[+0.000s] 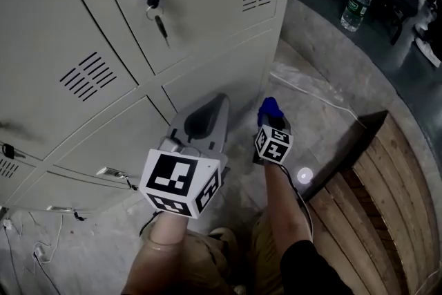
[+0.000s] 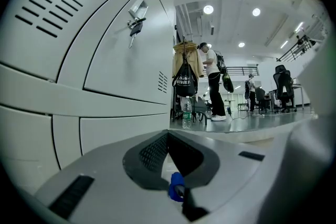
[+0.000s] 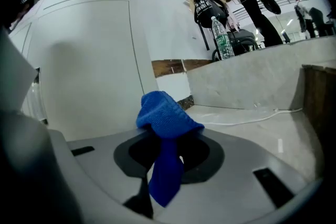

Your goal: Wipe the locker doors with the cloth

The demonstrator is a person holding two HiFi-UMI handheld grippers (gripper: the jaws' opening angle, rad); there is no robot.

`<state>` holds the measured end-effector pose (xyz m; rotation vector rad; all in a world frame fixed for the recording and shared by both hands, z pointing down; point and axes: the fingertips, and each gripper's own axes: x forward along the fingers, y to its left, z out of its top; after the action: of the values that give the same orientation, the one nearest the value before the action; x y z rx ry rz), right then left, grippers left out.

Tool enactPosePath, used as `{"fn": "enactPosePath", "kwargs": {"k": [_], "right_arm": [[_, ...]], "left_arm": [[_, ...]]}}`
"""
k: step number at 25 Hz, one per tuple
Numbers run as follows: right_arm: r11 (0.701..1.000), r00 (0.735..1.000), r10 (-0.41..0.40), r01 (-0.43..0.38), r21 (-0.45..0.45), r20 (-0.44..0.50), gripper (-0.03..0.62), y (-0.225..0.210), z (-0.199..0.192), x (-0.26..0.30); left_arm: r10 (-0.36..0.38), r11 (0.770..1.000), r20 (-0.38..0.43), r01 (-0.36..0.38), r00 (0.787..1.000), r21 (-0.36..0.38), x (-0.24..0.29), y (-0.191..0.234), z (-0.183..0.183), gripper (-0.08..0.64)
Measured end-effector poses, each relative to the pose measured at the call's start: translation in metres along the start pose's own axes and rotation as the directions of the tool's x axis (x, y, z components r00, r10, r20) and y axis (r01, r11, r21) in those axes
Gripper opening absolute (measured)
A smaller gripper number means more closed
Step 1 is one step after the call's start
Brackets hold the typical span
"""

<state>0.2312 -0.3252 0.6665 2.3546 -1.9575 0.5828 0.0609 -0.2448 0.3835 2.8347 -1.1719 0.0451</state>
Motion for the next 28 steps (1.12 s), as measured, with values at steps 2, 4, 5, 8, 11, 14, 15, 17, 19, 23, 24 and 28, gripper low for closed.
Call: {"fn": "enactPosePath", "kwargs": {"k": [2, 4, 5, 8, 11, 14, 15, 17, 19, 23, 24, 28], "right_arm": [[0.999, 0.999, 0.042, -0.042, -0.021, 0.028, 0.089, 0.014, 0.014, -0.008], [0.996, 0.996, 0.077, -0.075, -0.045, 0.046, 0.089, 0.025, 0.025, -0.017], [0.995, 0.994, 0.092, -0.089, -0.049, 0.052, 0.089, 0.03, 0.03, -0.022], [0.991, 0.989, 0.131, -0.128, -0.045, 0.066, 0.089, 0.044, 0.045, -0.038], [0.982, 0.975, 0.188, -0.183, -0.053, 0.117, 0.089, 0.058, 0.072, -0.063], [0.967, 0.952, 0.256, -0.247, -0.069, 0.171, 0.089, 0.074, 0.097, -0.1], [0.959, 0.943, 0.28, -0.269, -0.085, 0.181, 0.089, 0.08, 0.102, -0.114], [0.942, 0.925, 0.331, -0.312, -0.127, 0.184, 0.089, 0.09, 0.107, -0.139], [0.927, 0.915, 0.367, -0.343, -0.154, 0.169, 0.089, 0.095, 0.106, -0.159], [0.897, 0.885, 0.429, -0.394, -0.201, 0.179, 0.089, 0.1, 0.113, -0.197], [0.892, 0.88, 0.438, -0.4, -0.21, 0.182, 0.089, 0.099, 0.114, -0.205], [0.883, 0.874, 0.45, -0.403, -0.243, 0.185, 0.089, 0.098, 0.113, -0.224]], "left_arm": [[0.004, 1.0, 0.001, -0.004, 1.0, 0.011, -0.003, -0.004, 0.003, 0.006], [0.005, 1.0, -0.009, -0.005, 1.0, 0.023, -0.006, -0.007, 0.004, 0.006], [0.006, 1.0, -0.014, -0.006, 1.0, 0.028, -0.008, -0.009, 0.004, 0.006], [0.019, 0.999, -0.013, -0.018, 1.0, 0.035, -0.016, -0.011, 0.01, 0.006], [0.042, 0.997, -0.014, -0.041, 0.999, 0.062, -0.019, -0.015, 0.015, 0.006], [0.047, 0.992, -0.018, -0.045, 0.999, 0.119, -0.021, -0.027, 0.022, 0.006], [0.04, 0.989, -0.01, -0.038, 0.999, 0.141, -0.022, -0.033, 0.025, 0.006], [0.014, 0.982, 0.015, -0.017, 1.0, 0.186, -0.021, -0.045, 0.031, 0.006], [-0.014, 0.98, 0.028, 0.008, 1.0, 0.199, -0.019, -0.054, 0.032, 0.006], [-0.041, 0.99, 0.029, 0.037, 0.999, 0.138, -0.018, -0.058, 0.026, 0.006], [-0.046, 0.99, 0.036, 0.041, 0.998, 0.138, -0.018, -0.06, 0.027, 0.006], [-0.051, 0.981, 0.054, 0.04, 0.997, 0.188, -0.023, -0.064, 0.035, 0.006]]}}
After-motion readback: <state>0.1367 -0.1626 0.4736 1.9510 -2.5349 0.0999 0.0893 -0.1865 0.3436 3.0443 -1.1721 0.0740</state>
